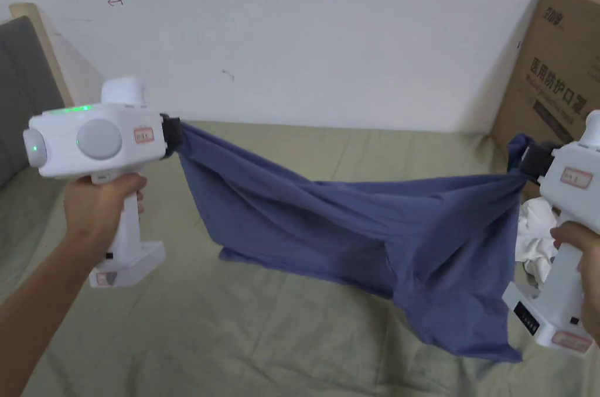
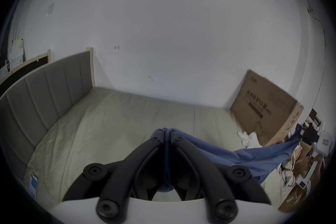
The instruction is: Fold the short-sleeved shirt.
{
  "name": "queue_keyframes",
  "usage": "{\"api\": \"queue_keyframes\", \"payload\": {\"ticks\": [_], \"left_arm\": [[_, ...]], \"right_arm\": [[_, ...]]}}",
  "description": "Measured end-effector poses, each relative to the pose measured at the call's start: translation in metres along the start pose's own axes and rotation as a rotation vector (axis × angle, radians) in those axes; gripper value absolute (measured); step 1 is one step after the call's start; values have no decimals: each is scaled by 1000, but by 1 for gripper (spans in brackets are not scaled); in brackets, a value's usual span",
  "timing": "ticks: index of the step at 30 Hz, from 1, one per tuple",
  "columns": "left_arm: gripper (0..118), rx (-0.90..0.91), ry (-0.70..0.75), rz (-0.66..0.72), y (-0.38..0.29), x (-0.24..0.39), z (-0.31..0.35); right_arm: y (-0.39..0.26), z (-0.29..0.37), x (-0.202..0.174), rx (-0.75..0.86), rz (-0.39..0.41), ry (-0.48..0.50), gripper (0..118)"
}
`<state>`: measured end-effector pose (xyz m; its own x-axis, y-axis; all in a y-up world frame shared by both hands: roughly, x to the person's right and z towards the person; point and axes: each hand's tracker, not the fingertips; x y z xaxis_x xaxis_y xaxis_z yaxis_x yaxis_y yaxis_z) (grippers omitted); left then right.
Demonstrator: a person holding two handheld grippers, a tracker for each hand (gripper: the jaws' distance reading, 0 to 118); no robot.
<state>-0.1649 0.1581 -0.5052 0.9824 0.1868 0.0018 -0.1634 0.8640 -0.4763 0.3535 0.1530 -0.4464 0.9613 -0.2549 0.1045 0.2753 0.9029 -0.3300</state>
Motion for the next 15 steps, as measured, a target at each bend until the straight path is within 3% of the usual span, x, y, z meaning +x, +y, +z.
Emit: {"api": "queue_keyframes", "payload": {"ticks": [6,15], "left_arm": [[9,-120,13,1,-95,-18,-1],[9,-256,30,89,-228,-57,55]], "right_arm": [[-78,2,15,-109,-58,-11,8],[-174,71,38,-207,-95,-40,8]]}}
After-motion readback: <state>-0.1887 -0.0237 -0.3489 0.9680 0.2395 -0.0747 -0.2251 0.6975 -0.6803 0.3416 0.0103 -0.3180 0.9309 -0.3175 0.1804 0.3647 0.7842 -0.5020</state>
